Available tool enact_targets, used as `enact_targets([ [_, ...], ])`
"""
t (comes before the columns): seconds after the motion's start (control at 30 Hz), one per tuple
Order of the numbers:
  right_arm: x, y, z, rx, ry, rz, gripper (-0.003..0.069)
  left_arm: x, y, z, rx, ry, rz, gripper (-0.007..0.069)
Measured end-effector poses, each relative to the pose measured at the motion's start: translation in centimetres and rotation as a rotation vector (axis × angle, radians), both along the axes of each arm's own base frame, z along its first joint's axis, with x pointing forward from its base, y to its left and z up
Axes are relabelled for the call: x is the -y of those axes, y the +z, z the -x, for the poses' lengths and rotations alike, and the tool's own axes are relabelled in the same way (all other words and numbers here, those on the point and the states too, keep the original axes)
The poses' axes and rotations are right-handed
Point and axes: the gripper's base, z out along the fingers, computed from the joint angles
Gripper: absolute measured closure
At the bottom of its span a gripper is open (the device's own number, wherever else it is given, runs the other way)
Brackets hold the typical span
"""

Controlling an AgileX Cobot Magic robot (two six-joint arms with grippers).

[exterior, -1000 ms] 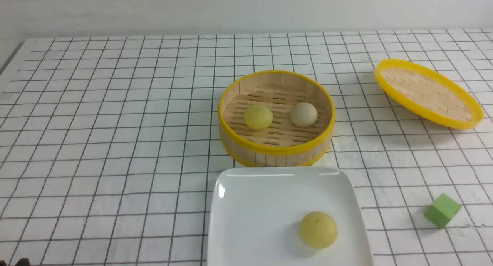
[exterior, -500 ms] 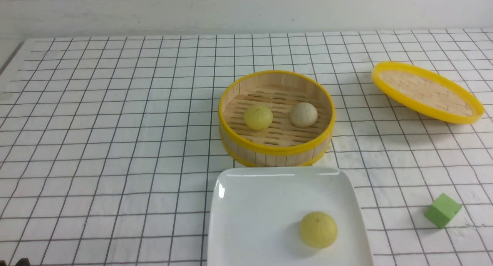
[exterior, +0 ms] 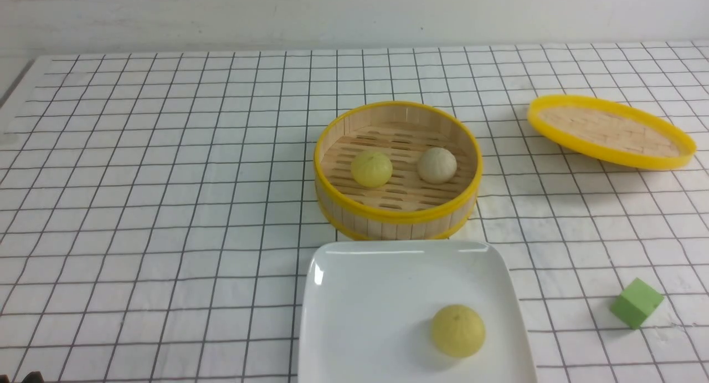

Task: Put the steamed buns into the plate on the white-black tablecloth.
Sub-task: 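Reach toward a bun in the bamboo steamer with the right gripper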

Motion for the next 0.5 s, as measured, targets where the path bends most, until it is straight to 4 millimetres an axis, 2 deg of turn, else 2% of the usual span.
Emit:
enact_targets([
  [0.1, 0.0, 0.0, 0.0, 0.0, 0.0, 0.005, 0.0419, 0.0, 0.0, 0.0, 0.0, 0.002, 0.016, 0.0384],
  [0.17, 0.0, 0.0, 0.0, 0.0, -0.002, -0.008, 0.0419, 0.2, 0.0, 0.0, 0.003, 0.011, 0.1, 0.0384],
  [0.2, -0.1, 0.1, 0.0, 0.002, -0.004, -0.044, 0.0419, 0.4, 0.0, 0.0, 0.011, 0.024, 0.235, 0.0384],
  [0.23, -0.3, 0.1, 0.0, -0.003, -0.011, -0.153, 0.0419, 0.8, 0.1, 0.0, 0.018, 0.043, 0.444, 0.0384],
  [0.27, -0.4, 0.1, 0.0, -0.003, -0.013, -0.173, 0.0419, 0.8, 0.1, 0.0, 0.018, 0.047, 0.477, 0.0384],
  [0.3, -0.8, 0.1, 0.0, -0.022, -0.026, -0.361, 0.0419, 1.2, 0.3, -0.1, 0.02, 0.07, 0.716, 0.0384],
  [0.37, -1.3, 0.2, 0.0, -0.053, -0.041, -0.598, 0.0419, 1.7, 0.7, -0.1, 0.021, 0.111, 1.103, 0.0384],
  [0.5, -1.9, 0.6, 0.1, -0.086, -0.052, -0.899, 0.0419, 2.1, 1.2, -0.1, 0.013, 0.15, 1.475, 0.0384],
])
